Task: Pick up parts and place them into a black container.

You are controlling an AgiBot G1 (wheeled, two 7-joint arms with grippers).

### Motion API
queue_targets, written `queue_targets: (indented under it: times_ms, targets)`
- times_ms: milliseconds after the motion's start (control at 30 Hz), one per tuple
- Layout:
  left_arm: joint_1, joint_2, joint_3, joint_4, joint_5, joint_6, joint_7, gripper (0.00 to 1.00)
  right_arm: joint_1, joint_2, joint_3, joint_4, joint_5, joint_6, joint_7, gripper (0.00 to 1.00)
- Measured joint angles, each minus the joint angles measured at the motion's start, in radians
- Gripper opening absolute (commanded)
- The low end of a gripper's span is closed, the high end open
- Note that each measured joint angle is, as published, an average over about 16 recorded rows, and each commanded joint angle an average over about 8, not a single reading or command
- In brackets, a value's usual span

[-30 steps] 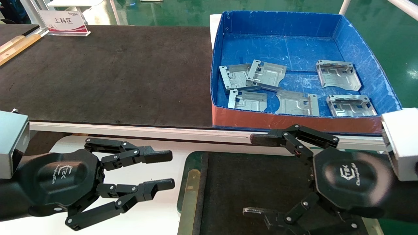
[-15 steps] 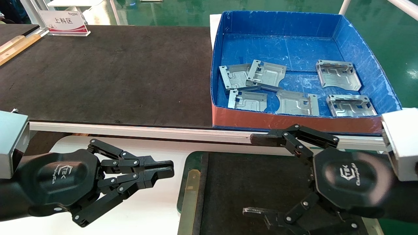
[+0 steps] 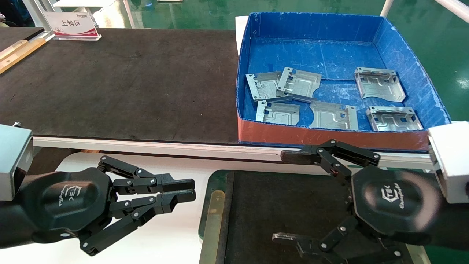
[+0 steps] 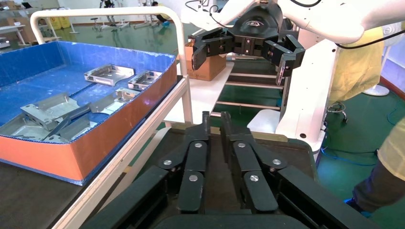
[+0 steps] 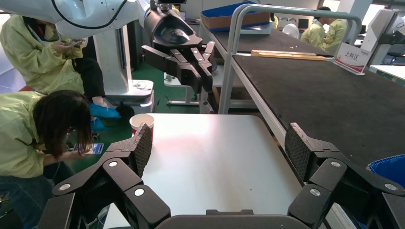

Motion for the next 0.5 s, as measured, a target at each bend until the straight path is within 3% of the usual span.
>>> queue_targets:
  times_ms: [500]
  targets:
    - [0.0,0.0,0.0,0.0,0.0,0.0,0.0,1.0,0.0,0.0,0.0,-0.001,0.0,0.001,0.0,1.0]
